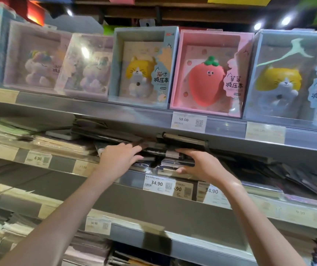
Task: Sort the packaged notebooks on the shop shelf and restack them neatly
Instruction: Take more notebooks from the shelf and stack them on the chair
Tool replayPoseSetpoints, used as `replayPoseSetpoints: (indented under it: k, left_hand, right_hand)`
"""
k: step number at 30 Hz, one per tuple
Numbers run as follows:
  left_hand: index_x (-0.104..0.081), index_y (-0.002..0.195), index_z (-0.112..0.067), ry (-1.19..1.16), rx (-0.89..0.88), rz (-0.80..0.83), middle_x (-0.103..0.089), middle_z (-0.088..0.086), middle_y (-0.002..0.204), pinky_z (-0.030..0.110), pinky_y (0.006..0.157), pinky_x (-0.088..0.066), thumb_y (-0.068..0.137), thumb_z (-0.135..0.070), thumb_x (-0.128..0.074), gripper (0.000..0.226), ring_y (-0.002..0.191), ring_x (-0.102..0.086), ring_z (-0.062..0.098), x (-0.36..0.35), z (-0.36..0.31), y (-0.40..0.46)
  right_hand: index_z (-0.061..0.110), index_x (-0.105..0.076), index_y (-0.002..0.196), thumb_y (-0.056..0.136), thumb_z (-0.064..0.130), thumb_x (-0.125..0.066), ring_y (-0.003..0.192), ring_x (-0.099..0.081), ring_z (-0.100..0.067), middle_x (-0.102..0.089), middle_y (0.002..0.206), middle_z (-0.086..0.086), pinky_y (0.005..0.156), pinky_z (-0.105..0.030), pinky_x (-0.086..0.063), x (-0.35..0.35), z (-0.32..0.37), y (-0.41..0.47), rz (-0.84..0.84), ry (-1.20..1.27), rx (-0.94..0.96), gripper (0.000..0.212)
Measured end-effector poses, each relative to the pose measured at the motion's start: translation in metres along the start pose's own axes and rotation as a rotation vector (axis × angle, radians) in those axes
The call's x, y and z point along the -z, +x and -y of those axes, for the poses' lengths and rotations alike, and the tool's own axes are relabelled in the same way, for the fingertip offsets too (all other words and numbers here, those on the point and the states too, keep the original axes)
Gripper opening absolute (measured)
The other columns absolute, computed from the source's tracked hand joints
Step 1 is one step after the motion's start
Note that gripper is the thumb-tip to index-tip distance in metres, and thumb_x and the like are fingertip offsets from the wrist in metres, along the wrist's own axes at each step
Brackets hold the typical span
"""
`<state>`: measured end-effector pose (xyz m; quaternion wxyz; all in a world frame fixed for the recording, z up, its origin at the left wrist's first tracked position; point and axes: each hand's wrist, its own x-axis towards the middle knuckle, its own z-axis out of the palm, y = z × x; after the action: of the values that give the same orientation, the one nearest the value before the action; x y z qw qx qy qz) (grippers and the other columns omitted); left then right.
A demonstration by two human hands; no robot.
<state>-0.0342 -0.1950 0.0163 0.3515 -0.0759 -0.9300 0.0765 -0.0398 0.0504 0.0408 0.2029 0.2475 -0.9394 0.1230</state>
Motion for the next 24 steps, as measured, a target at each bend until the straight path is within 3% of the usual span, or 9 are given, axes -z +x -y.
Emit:
replayPoseSetpoints:
  k: [4,8,15,18,20,24]
  left_hand:
    - [-0.05,0.11,-0.028,0.046,-0.006,-0.019,-0.061,-0.006,0.093,0.026,0.053,-0.032,0.097,-0.049,-0.026,0.035,0.086,-0.062,0.015,-0.001,-0.002,0.001]
    - [-0.051,0.105,-0.028,0.078,-0.002,-0.049,-0.062,-0.005,0.092,0.025,0.054,-0.029,0.097,-0.049,-0.025,0.034,0.081,-0.063,0.016,0.002,-0.004,0.002]
    - [-0.039,0.134,-0.037,-0.049,-0.061,0.002,-0.057,-0.008,0.108,0.027,0.058,-0.034,0.09,-0.057,-0.037,0.048,0.098,-0.059,0.014,0.006,0.004,-0.002]
    - [-0.037,0.137,-0.04,-0.073,-0.048,0.004,-0.055,-0.01,0.122,0.029,0.074,-0.045,0.086,-0.06,-0.045,0.055,0.114,-0.052,0.012,0.005,0.025,-0.01]
    - [-0.035,0.139,-0.042,-0.144,-0.015,0.068,-0.05,-0.009,0.133,0.03,0.086,-0.045,0.083,-0.054,-0.056,0.061,0.122,-0.048,0.014,0.004,0.04,-0.015]
    - [-0.038,0.136,-0.044,-0.291,-0.037,0.027,-0.051,-0.012,0.136,0.03,0.09,-0.045,0.085,-0.033,-0.063,0.057,0.122,-0.05,0.015,0.0,0.046,-0.021]
  right_hand:
    - [0.035,-0.035,0.141,0.083,0.052,-0.059,0.124,-0.05,-0.017,-0.051,0.138,0.005,0.099,-0.033,-0.042,-0.003,-0.001,-0.001,-0.03,-0.085,0.025,0.065]
    - [0.033,-0.034,0.142,0.087,0.058,-0.047,0.104,-0.062,-0.021,-0.065,0.118,-0.001,0.083,-0.034,-0.05,-0.009,-0.001,-0.004,-0.104,-0.275,0.074,0.061]
    - [0.033,-0.036,0.14,0.088,0.059,-0.044,0.097,-0.064,-0.02,-0.067,0.112,0.0,0.073,-0.032,-0.049,-0.007,-0.003,-0.005,-0.119,-0.311,0.087,0.059]
    - [0.033,-0.036,0.141,0.087,0.06,-0.044,0.097,-0.064,-0.02,-0.068,0.112,0.0,0.075,-0.033,-0.052,-0.008,-0.003,-0.006,-0.124,-0.299,0.084,0.06]
    - [0.033,-0.036,0.141,0.087,0.06,-0.043,0.095,-0.065,-0.02,-0.068,0.111,0.0,0.075,-0.034,-0.053,-0.01,-0.004,-0.004,-0.122,-0.306,0.086,0.06]
    - [0.032,-0.036,0.141,0.088,0.061,-0.041,0.092,-0.066,-0.02,-0.069,0.109,-0.001,0.073,-0.033,-0.053,-0.01,-0.004,-0.002,-0.117,-0.347,0.083,0.061]
